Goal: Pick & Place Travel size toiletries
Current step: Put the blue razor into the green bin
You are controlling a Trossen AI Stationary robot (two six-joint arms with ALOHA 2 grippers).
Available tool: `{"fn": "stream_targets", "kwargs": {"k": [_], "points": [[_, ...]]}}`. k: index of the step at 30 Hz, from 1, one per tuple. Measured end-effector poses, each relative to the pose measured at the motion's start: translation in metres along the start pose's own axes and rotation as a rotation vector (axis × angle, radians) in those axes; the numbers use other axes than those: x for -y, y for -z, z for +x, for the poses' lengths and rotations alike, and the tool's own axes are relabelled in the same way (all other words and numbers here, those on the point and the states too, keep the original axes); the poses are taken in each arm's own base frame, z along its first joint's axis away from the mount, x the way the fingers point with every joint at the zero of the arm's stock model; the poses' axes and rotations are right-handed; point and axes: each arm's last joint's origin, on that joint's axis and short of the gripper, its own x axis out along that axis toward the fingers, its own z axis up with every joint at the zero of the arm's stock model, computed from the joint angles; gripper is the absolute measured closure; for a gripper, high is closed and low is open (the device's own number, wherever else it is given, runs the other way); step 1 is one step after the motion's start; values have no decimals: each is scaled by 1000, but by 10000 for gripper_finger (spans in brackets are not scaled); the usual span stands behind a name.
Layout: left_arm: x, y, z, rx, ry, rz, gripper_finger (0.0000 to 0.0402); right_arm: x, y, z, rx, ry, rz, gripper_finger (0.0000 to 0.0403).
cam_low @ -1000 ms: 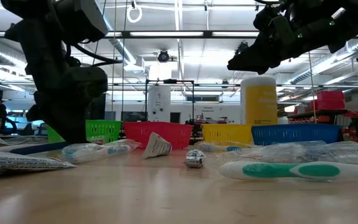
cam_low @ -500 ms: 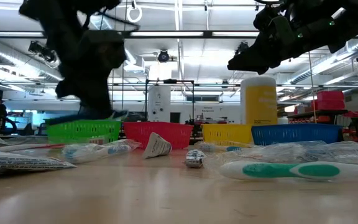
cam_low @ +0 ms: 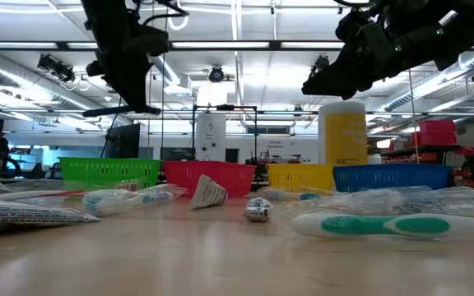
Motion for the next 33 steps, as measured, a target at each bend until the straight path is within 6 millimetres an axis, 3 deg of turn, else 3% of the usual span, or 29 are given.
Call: {"fn": "stream_targets", "kwargs": {"k": [6,19,24,33], "points": [[-22,-8,27,-15,-37,4,356,0,2,0,-17,-2,21,283],[-38,29,83,-56,19,20,354,-1,6,0,-62,-4,109,296],[-41,42,93,-67,39,34,348,-1,6,0,-63,-3,137,301],[-40,43,94,-79,63,72,315,-1,7,0,-70,-4,170,289]]}}
